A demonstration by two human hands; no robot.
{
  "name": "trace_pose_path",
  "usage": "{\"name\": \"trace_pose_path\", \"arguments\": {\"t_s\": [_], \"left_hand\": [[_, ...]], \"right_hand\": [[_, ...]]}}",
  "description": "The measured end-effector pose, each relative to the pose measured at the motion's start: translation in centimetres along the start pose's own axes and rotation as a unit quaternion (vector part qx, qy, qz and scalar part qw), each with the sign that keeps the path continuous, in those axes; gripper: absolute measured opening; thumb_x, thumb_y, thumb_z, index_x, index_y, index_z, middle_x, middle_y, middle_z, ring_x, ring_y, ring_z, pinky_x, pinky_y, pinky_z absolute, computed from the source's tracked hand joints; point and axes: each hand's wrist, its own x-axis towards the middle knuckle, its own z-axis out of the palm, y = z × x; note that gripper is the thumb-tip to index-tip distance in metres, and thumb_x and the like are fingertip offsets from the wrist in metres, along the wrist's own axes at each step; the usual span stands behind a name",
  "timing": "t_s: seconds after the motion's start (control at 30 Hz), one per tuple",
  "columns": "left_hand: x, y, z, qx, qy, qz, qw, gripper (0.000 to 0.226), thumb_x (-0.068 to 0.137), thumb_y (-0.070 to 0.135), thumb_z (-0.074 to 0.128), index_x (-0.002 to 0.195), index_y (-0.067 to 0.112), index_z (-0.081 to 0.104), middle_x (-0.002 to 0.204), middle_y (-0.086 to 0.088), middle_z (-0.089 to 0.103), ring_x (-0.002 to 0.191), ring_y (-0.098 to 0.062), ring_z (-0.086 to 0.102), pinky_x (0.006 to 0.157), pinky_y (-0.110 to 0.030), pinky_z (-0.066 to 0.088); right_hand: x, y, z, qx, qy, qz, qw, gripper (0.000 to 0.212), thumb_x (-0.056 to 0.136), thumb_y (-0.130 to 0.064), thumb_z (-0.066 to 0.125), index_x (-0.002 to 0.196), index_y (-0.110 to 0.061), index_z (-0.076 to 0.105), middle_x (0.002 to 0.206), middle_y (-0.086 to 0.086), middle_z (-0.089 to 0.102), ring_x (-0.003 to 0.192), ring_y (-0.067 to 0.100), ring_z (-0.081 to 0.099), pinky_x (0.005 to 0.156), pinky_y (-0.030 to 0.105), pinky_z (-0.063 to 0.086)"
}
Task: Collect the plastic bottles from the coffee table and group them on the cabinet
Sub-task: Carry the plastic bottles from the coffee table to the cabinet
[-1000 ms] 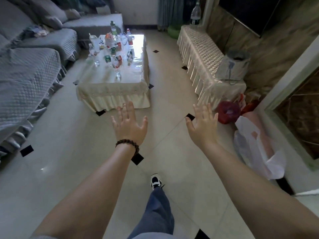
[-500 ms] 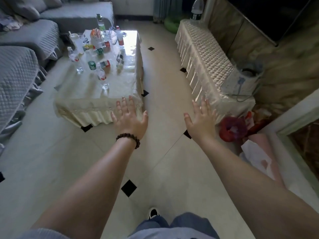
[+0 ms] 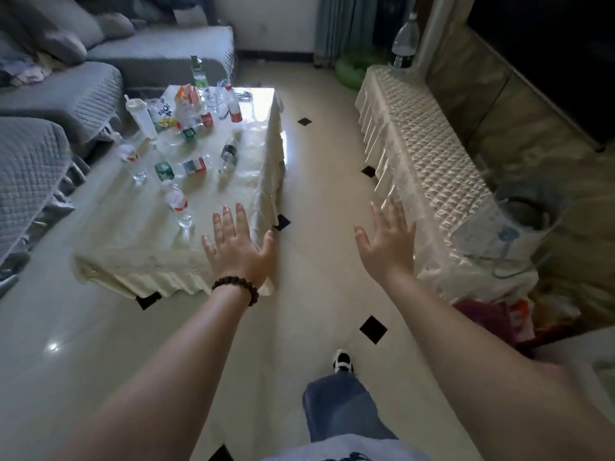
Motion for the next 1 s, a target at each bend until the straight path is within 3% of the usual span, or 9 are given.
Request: {"name": "trace_pose_path", "arguments": {"t_s": [0.33, 0.73, 1.0], "left_hand": [[16.3, 5.4, 4.4, -0.022, 0.031, -0.140, 0.989, 0.075, 0.089, 0.054, 0.034, 0.150, 0.024, 0.002, 0.159, -0.003, 0.003, 0.145, -0.016, -0.005, 0.116, -0.049, -0.001], [30.4, -0.8, 8.1, -0.031, 0.081, -0.292, 0.952, 0.077, 0.089, 0.051, 0.043, 0.150, 0.025, 0.005, 0.158, -0.006, 0.006, 0.145, -0.022, -0.001, 0.115, -0.052, 0.002], [41.2, -6.5, 7.0, -0.061, 0.157, -0.421, 0.891, 0.080, 0.087, 0.045, 0.053, 0.150, 0.018, 0.011, 0.156, -0.013, 0.015, 0.145, -0.025, 0.007, 0.113, -0.055, 0.011]], "right_hand": [[23.3, -1.8, 4.5, 0.028, -0.071, -0.094, 0.993, 0.058, 0.093, -0.043, 0.044, 0.146, -0.020, 0.031, 0.160, 0.007, 0.011, 0.148, 0.018, 0.000, 0.117, 0.046, -0.005], [39.6, -11.8, 16.9, 0.030, -0.189, -0.236, 0.953, 0.061, 0.095, -0.049, 0.035, 0.150, -0.026, 0.020, 0.161, 0.000, 0.000, 0.147, 0.013, -0.009, 0.119, 0.045, -0.007], [50.9, -24.0, 25.1, 0.001, -0.241, -0.341, 0.909, 0.060, 0.095, -0.052, 0.034, 0.149, -0.028, 0.020, 0.161, 0.001, 0.001, 0.148, 0.017, -0.008, 0.119, 0.045, -0.005]]}}
